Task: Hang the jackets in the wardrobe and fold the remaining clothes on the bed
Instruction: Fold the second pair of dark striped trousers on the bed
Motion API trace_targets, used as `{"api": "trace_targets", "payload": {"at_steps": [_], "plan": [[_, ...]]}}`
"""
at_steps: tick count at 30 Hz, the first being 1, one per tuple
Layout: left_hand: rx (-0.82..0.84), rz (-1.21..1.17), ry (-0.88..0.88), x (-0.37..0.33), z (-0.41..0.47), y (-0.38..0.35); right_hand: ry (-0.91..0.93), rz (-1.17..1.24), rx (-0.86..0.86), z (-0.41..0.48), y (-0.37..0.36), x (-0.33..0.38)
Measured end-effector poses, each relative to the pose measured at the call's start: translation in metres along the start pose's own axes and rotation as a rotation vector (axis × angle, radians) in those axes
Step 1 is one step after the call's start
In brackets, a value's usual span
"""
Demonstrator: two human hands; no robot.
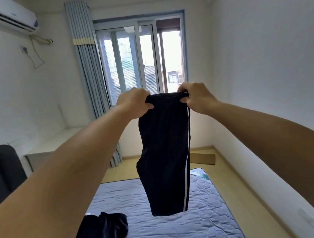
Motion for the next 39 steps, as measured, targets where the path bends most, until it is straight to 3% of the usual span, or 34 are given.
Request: {"api": "trace_targets", "payload": {"at_steps": [6, 15, 19, 23, 30, 34, 39], "plan": [[0.145, -0.152, -0.050, -0.009, -0.064, -0.062, -0.035, 0.032, 0.162, -0.068, -0.050, -0.019], [0.632, -0.450, -0.048, -0.052, -0.226, -0.201, -0.250, 0.132, 0.453, -0.260, -0.148, -0.054], [0.766, -0.660, 0.036, -0.072, -0.313, -0.235, -0.321, 0.238, 0.546, -0.350, -0.173, -0.051], [0.769, -0.905, 0.172, -0.100, -0.415, -0.241, -0.371, 0.375, 0.603, -0.440, -0.180, -0.033], [0.810, -1.023, 0.334, -0.148, -0.570, -0.258, -0.453, 0.571, 0.726, -0.581, -0.184, -0.006], [0.828, -1.025, 0.394, -0.151, -0.595, -0.271, -0.471, 0.579, 0.726, -0.610, -0.190, -0.003], [0.735, -1.117, 0.521, -0.130, -0.573, -0.306, -0.639, 0.722, 0.686, -0.591, -0.225, -0.030]]}}
Point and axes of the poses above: each hand's wrist, its own z-axis towards the middle knuckle, its own y-axis out of the back of the hand, x = y × z, the point moved 10 cm from there along z, towards the middle knuckle, and after that the axes turned 4 degrees about x, right-handed, at the moved point
